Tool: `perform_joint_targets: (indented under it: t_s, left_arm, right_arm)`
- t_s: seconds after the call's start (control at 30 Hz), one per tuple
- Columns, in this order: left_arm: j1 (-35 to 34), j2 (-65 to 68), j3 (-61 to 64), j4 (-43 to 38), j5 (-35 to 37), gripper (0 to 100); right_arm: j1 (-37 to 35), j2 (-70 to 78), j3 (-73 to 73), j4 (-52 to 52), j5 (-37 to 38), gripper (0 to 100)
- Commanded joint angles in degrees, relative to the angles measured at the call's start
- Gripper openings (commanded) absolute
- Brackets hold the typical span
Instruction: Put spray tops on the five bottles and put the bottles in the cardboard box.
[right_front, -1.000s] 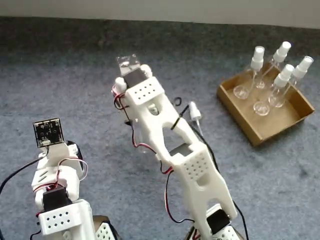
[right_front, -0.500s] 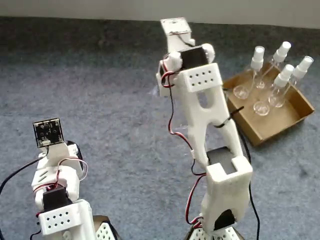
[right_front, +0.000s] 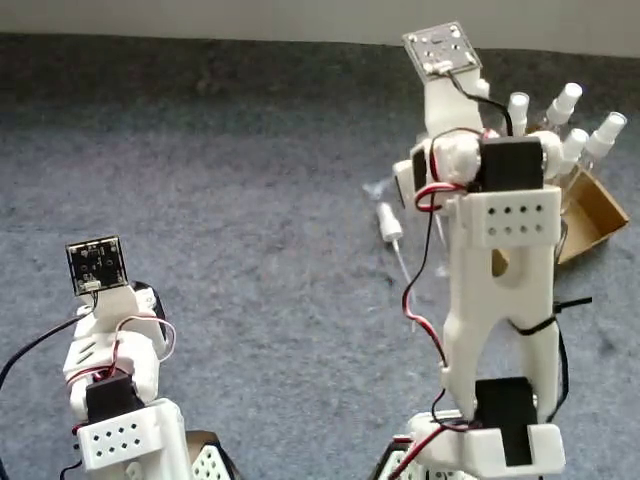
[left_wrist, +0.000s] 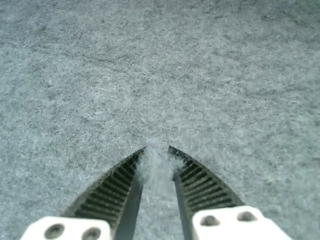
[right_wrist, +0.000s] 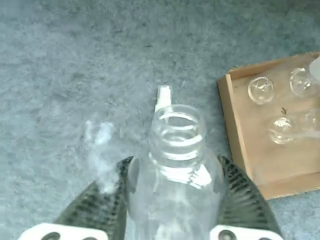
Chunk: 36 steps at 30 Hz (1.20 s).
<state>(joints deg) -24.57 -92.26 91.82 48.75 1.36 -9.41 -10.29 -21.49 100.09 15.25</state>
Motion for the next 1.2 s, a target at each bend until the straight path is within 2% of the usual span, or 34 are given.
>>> perform_joint_targets:
  t_s: [0.0,0.17,0.4,0.63,0.77,0.97,1.17]
  left_arm:
    - [1.2,-0.7,-0.4,-0.8,0.4,4]
    - [1.2,-0.7,-0.4,-0.7,0.4,4]
    - [1.2,-0.7,-0.4,-0.7,0.4,4]
    - [1.2,-0.7,-0.4,-0.7,0.4,4]
    - [1.2,-0.7,-0.4,-0.7,0.4,4]
    - [1.2,-0.7,-0.4,-0.7,0.4,4]
    - [1.2,-0.7,-0.3,-0.6,0.4,4]
  right_arm:
    - [2.3,-8.3,7.9,0.8,7.1,16.3]
    - [5.5,-14.5,25.0,-7.8,13.7,16.3]
    - [6.8,-18.8,49.3,-25.4,17.7,16.3]
    - [6.8,-18.8,65.5,-38.9,19.0,16.3]
    - [7.8,-18.7,70.2,-43.7,19.0,16.3]
    - [12.9,-17.5,71.2,-48.8,19.0,16.3]
    - [12.7,-3.0,69.9,-53.4,18.7,16.3]
